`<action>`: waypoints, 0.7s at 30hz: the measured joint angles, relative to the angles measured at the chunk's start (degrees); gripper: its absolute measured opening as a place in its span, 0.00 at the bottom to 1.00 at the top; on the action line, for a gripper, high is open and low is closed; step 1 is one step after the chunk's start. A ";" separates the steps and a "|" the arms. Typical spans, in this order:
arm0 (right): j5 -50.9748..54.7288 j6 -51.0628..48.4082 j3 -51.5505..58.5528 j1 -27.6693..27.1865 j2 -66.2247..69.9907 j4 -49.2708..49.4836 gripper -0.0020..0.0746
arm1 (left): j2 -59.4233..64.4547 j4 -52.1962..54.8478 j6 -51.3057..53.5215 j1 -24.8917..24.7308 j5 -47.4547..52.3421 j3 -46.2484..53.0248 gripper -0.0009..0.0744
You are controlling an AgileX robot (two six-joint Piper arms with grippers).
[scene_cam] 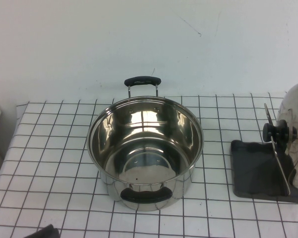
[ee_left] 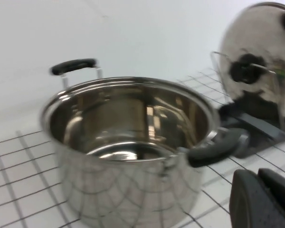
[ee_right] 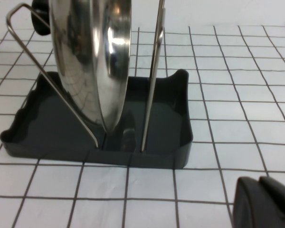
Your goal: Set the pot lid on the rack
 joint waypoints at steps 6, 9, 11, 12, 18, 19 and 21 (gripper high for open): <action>0.00 0.00 0.00 0.00 0.00 0.00 0.02 | 0.00 -32.03 23.63 0.00 11.38 6.50 0.01; 0.00 0.00 0.00 0.00 0.00 0.00 0.02 | -0.43 -55.77 48.21 0.00 15.41 8.69 0.01; 0.00 0.00 0.00 0.00 0.00 0.00 0.02 | -1.32 -67.86 62.28 0.00 18.10 8.93 0.01; 0.00 0.00 0.00 0.00 0.00 0.00 0.02 | -1.97 -73.54 67.60 0.05 20.37 8.93 0.01; 0.00 0.00 0.00 0.00 0.00 -0.08 0.02 | -8.97 -91.70 82.10 1.98 39.12 9.15 0.01; 0.00 0.00 0.00 0.00 0.00 -0.08 0.02 | -10.36 -92.69 82.85 3.06 41.67 9.15 0.01; 0.00 0.00 0.00 0.00 0.00 -0.08 0.02 | -12.81 -94.44 84.48 5.47 45.20 9.15 0.01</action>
